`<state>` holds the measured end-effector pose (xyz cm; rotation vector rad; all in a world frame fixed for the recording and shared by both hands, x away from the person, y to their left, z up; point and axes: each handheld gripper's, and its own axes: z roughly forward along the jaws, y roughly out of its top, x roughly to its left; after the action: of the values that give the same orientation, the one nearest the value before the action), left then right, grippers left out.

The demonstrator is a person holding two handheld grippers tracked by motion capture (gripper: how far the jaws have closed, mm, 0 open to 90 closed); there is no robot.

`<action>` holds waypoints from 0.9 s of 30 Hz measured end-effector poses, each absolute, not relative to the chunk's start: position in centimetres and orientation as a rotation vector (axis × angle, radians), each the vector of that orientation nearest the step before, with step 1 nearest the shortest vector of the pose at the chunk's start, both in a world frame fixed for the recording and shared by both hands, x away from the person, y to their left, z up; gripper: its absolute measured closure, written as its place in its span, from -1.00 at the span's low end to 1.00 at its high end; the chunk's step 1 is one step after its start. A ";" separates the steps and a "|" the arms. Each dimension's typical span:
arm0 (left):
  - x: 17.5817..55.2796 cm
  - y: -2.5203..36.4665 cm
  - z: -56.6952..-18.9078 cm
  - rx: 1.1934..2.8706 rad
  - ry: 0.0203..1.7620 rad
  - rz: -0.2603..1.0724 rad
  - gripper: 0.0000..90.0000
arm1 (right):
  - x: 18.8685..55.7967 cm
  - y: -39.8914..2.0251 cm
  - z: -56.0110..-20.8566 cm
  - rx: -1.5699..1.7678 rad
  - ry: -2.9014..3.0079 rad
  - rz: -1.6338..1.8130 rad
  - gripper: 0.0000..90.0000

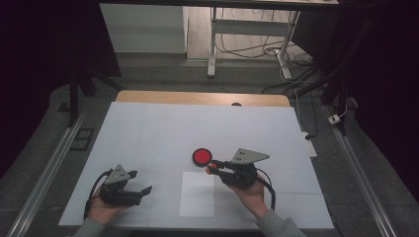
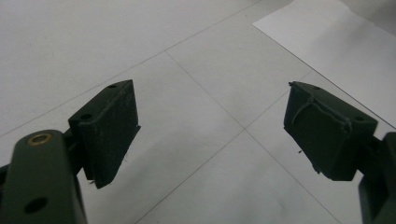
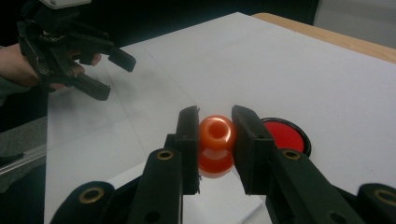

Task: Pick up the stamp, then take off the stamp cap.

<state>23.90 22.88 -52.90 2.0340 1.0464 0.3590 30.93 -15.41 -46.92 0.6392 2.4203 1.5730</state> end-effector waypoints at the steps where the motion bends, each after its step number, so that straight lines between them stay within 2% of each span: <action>1: 23.9 22.9 -52.9 2.034 1.045 0.358 -0.60 | 30.9 -15.4 -46.9 0.640 2.422 1.571 0.59; 27: 25.4 18.4 -51.3 2.111 0.881 0.414 -0.60 | 31.0 -15.6 -46.9 0.650 2.418 1.577 0.59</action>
<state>25.41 18.40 -51.30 2.1115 0.8807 0.4141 31.01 -15.57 -46.92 0.6502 2.4183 1.5766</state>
